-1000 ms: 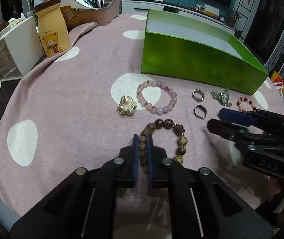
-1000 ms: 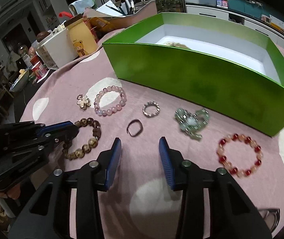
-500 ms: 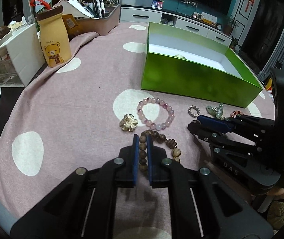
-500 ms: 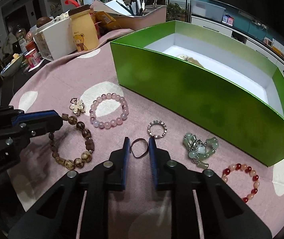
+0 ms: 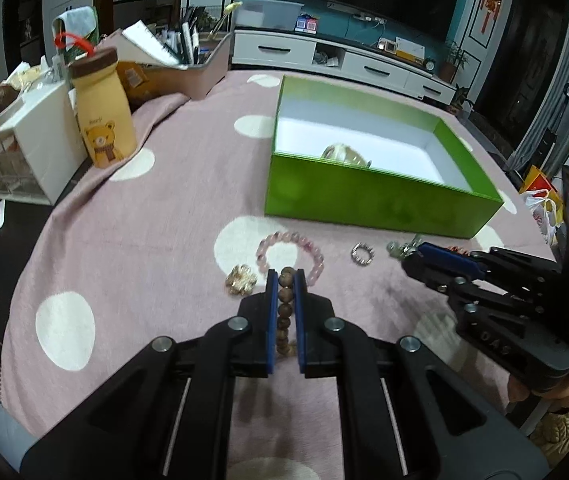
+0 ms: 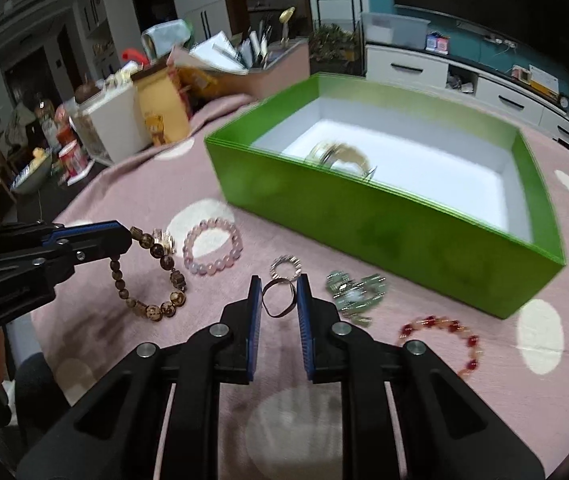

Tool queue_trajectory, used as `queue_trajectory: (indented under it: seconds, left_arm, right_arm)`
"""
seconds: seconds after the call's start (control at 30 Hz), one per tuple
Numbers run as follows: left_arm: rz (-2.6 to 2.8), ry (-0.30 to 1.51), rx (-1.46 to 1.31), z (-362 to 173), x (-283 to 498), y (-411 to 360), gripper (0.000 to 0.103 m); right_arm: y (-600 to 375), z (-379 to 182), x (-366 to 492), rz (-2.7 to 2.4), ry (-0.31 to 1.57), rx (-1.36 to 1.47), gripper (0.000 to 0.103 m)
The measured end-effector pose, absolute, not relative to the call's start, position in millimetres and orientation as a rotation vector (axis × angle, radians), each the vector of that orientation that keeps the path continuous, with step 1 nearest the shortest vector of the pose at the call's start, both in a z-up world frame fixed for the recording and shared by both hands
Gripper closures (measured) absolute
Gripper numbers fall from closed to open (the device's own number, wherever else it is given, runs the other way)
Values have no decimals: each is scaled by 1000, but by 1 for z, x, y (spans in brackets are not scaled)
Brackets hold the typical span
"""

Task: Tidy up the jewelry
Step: 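Grasp the small black ring with the right tool while the left tool holds the bracelet, then carry the bead bracelet and black ring over the green box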

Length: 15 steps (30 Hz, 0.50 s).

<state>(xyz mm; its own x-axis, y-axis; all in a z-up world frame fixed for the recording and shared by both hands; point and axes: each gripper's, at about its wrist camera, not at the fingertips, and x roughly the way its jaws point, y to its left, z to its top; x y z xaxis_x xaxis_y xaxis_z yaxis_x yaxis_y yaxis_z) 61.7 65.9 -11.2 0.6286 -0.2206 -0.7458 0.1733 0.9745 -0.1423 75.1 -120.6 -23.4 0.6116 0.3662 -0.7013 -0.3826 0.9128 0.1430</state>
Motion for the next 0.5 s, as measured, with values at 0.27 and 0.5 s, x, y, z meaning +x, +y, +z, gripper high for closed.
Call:
queue_trajectory:
  seconds: [0.27,0.5]
  left_arm:
    - [-250,811,-31,21,78,50,96]
    - [-265,770,-3,50,97,32,96]
  right_arm:
    - [-161,15,73,384,719,43,86]
    - [-188,35,79,343,671,45,86]
